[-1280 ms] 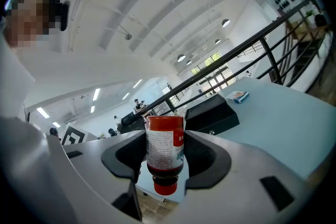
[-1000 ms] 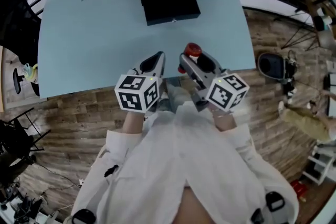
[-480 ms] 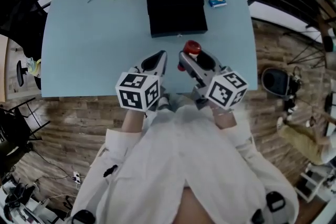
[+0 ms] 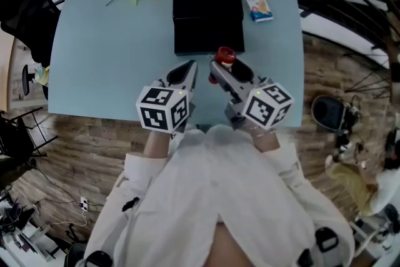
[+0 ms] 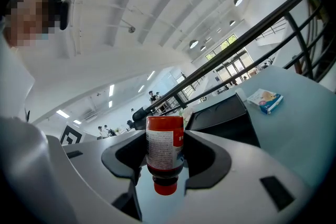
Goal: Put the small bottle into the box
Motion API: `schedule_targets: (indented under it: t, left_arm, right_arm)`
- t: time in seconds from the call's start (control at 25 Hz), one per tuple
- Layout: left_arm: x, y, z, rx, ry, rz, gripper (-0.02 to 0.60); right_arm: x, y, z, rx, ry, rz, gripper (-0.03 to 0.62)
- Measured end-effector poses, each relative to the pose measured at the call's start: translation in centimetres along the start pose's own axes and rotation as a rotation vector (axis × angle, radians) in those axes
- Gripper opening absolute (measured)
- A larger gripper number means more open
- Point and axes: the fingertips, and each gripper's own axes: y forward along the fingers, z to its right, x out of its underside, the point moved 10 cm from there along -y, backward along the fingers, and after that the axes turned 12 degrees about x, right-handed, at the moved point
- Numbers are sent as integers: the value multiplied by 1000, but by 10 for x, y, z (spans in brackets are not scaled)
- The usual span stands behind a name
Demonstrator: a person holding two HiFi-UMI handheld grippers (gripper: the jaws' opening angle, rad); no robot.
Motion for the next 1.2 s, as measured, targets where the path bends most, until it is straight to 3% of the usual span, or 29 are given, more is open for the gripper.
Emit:
schedule_targets:
  t: [0.56,1.2]
  left_arm:
    - [1,23,-1,-71,-37,-37,3]
    - [-8,25,-32,-13,-54,-92,3]
  right_arm:
    - [-5,15,33,-47,42,-60,207]
    - [-17,41,21,-12,42,-47,207]
